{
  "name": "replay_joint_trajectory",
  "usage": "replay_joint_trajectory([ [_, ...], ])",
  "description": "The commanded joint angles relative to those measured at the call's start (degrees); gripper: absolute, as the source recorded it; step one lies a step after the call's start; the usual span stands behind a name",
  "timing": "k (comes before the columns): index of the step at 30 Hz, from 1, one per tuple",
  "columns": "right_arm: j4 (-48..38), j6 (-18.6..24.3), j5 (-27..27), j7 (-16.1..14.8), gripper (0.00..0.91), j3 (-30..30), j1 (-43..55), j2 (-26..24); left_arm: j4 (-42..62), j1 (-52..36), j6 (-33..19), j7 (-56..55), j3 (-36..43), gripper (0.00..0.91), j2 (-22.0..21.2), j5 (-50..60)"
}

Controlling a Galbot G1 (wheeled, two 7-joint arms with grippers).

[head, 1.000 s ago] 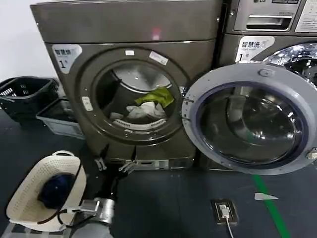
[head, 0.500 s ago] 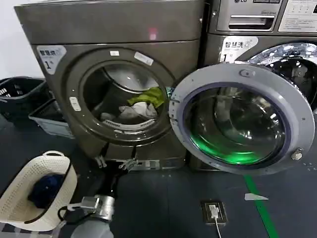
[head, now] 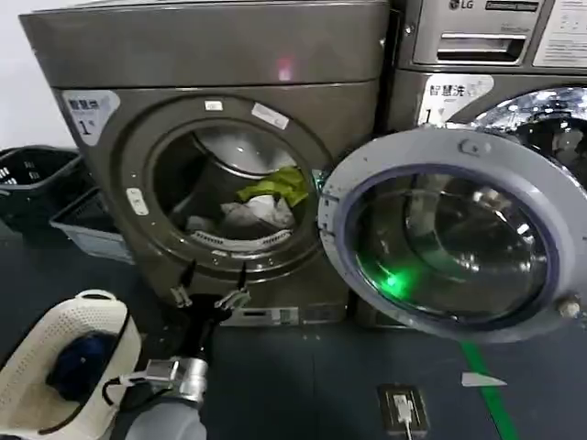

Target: Grasp the clothes from the dryer.

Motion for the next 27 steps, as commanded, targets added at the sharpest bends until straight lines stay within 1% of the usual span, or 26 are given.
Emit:
replay_joint_trajectory([
  [1,0.15,1.10,0.38,-0.24,0.907,-0.11,0.01,-0.02,-0.15,0.12,0.04,-0.04,-0.17,0.907,0.02,-0.04],
  [27,0.35,1.16,0.42,-0.72,0.907,-0.77,0.79,-0.41,0.14,-0.14,0.16,0.04,-0.21,0.907,-0.47,0.04],
])
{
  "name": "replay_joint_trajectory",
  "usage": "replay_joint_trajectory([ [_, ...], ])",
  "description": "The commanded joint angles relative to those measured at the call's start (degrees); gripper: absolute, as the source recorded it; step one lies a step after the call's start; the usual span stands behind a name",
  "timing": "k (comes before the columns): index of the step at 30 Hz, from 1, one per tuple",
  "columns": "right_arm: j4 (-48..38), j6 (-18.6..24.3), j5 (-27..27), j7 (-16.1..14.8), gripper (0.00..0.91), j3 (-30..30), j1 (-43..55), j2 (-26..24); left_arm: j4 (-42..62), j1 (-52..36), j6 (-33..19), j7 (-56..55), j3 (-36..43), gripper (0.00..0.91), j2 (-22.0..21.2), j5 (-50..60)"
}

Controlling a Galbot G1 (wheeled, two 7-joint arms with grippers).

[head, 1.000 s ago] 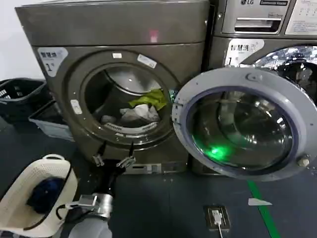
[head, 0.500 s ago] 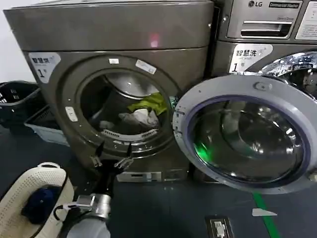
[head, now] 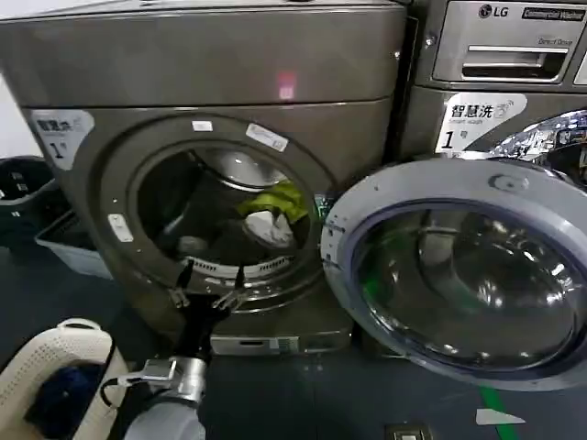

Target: Grasp the clothes from the dryer.

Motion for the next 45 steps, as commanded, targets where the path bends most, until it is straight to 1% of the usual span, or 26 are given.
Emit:
replay_joint_trajectory([
  [1,0.04,-0.04,0.04,-0.07,0.907,-0.06,0.05,-0.14,0.21,-0.12,-0.03,0.02,-0.04,0.907,0.03,0.01],
  [17,0.25,0.05,-0.18,-0.43,0.907,-0.64,0.21,0.24,0.49,-0.26,0.06,0.03,0.05,0.907,0.09,-0.17],
  [19,0.49,-1.43,-1.72,-0.33,0.907,-0.57,0.06,0.27,0.51,-0.29,0.07,0.03,-0.13,0.907,0.14,-0.25],
  [22,1.08,-2.42,-1.68,-0.50,0.907,-0.41,-0.19,0.59,1.14,-1.03,0.20,0.05,-0.98,0.907,0.21,-0.89],
  [24,1.45,-2.69,-2.52,-0.93,0.907,-0.31,-0.37,0.78,2.77,-4.29,0.31,0.03,-2.30,0.907,0.70,-2.20],
  [27,1.94,-3.26,-3.12,-1.36,0.907,0.00,-0.66,0.89,8.50,-10.01,0.19,-0.04,-3.12,0.907,1.75,-3.69],
  [30,2.41,-4.87,-3.23,-1.69,0.907,1.13,-1.34,0.61,15.75,-15.78,0.03,-0.03,-2.68,0.907,2.41,-4.65],
  [32,2.40,-5.84,-3.27,-1.50,0.907,1.77,-1.54,0.27,20.70,-20.89,-0.09,0.09,-1.59,0.907,2.53,-5.26],
  [33,2.17,-6.19,-3.24,-1.36,0.907,2.16,-1.78,0.16,24.89,-24.48,-0.08,0.18,-0.87,0.907,2.50,-5.92],
  [34,2.01,-6.12,-3.26,-1.35,0.907,2.35,-1.91,0.18,27.87,-28.02,-0.12,0.47,-0.29,0.907,2.36,-6.30],
  [39,1.15,-5.40,-3.21,-1.82,0.907,3.29,-2.60,0.48,43.89,-40.12,-1.57,1.33,1.66,0.907,1.11,-7.81],
  [43,0.53,-5.14,-3.22,-1.82,0.907,3.92,-2.96,0.28,52.98,-47.26,-3.04,3.55,2.31,0.907,-0.14,-7.91],
  [45,0.17,-5.09,-3.23,-1.81,0.907,4.16,-3.08,0.12,59.00,-51.38,-3.11,6.35,3.12,0.907,-0.25,-8.34],
])
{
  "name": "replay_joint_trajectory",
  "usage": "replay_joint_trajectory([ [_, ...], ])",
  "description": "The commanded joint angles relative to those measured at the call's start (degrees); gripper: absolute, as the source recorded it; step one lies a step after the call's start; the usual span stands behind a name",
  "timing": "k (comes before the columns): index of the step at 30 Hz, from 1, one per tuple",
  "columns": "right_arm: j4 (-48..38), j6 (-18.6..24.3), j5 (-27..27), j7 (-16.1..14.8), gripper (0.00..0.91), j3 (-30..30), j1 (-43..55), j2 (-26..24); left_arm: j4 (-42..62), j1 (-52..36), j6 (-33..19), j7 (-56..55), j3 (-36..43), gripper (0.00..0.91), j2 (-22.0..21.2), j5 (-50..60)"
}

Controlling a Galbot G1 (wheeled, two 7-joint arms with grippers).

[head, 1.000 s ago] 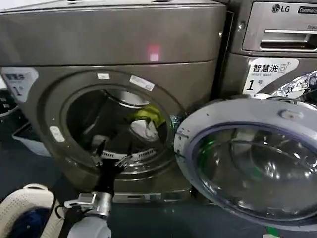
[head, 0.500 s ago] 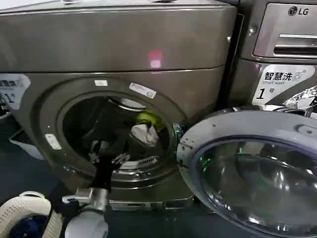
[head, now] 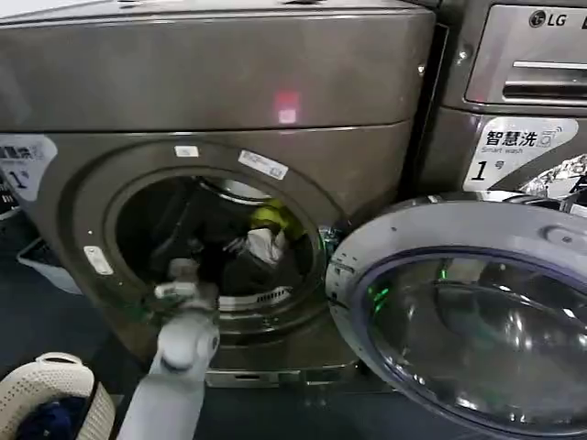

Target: Grasp the clothes from the dryer.

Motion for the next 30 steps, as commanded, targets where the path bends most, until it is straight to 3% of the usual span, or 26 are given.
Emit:
replay_joint_trajectory([
  [1,-0.74,-0.22,-0.24,-0.05,0.907,0.86,-0.34,-0.13,28.48,-21.78,-1.49,5.88,2.19,0.907,-0.74,-1.08],
  [5,-1.07,0.03,-0.24,-0.19,0.907,0.87,-0.33,0.08,40.88,-30.22,-0.62,17.68,4.65,0.907,0.02,6.23],
  [11,-1.19,0.44,-0.39,-0.23,0.907,0.28,0.16,0.74,58.56,-40.03,-2.00,40.12,17.81,0.907,3.47,13.33],
  [19,-1.88,0.71,-0.54,-0.34,0.907,0.43,0.05,0.90,76.45,-51.77,-8.19,59.62,27.50,0.907,2.10,33.70],
  [25,-0.59,0.73,-0.61,-0.40,0.907,-1.05,1.36,1.62,78.29,-55.74,-11.12,63.68,30.49,0.907,2.04,51.26],
  [30,-0.22,0.79,-0.62,-0.48,0.907,-1.10,1.45,2.11,80.28,-57.42,-11.91,66.22,33.25,0.907,1.84,57.65],
])
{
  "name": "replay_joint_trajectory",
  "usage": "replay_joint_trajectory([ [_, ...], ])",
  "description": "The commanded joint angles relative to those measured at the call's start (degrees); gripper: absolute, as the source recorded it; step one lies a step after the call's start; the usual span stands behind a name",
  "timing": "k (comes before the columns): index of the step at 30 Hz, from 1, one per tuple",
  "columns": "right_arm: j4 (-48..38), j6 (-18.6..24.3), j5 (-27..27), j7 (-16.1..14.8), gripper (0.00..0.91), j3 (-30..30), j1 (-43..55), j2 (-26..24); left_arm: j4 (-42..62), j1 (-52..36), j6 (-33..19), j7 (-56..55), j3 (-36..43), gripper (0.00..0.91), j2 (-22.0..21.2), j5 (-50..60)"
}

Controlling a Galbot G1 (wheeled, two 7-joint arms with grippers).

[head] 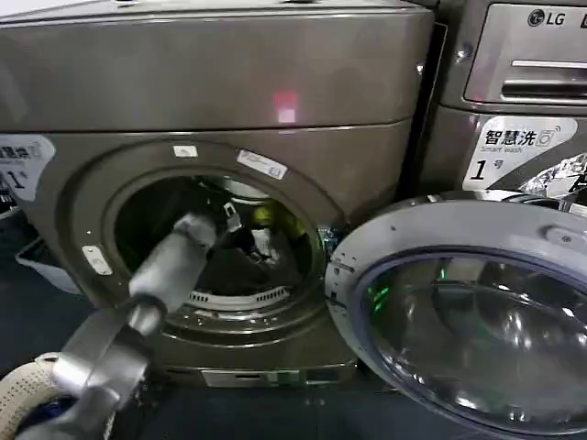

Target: Grasp the clothes from the dryer.

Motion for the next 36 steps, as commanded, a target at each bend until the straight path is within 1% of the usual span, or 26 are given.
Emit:
replay_joint_trajectory([
  [1,0.39,0.08,-0.05,0.00,0.907,-0.22,0.28,0.60,9.44,-6.69,-2.32,9.74,6.46,0.907,-0.18,19.83],
  [8,0.91,0.20,-0.11,-0.08,0.907,-0.04,0.15,1.07,9.99,-4.89,0.27,4.95,5.55,0.907,-1.36,22.17],
  [17,0.95,0.42,-0.37,-0.20,0.907,0.01,0.30,1.66,10.08,-3.38,1.29,1.24,5.00,0.907,-2.63,17.48],
  [25,0.39,0.79,-1.25,-0.33,0.907,-0.29,0.58,1.63,10.54,-2.27,1.54,1.64,6.42,0.907,-4.27,15.85],
  [26,0.28,0.83,-1.35,-0.35,0.907,-0.33,0.61,1.56,10.46,-2.28,1.46,1.90,6.38,0.478,-4.31,15.70],
  [27,0.22,0.86,-1.45,-0.35,0.907,-0.35,0.64,1.51,10.40,-2.40,1.37,2.27,6.36,0.148,-4.31,15.45],
  [28,0.19,0.87,-1.48,-0.34,0.907,-0.39,0.73,1.47,10.41,-2.59,1.18,2.72,6.37,0.057,-4.27,15.49],
  [29,0.21,0.87,-1.49,-0.33,0.907,-0.48,0.84,1.51,10.40,-2.83,0.94,3.11,6.43,0.000,-4.20,15.73],
  [36,0.05,0.98,-1.61,-0.27,0.907,-0.83,1.17,1.58,9.89,-3.50,-0.53,4.61,6.21,0.000,-3.41,14.48],
])
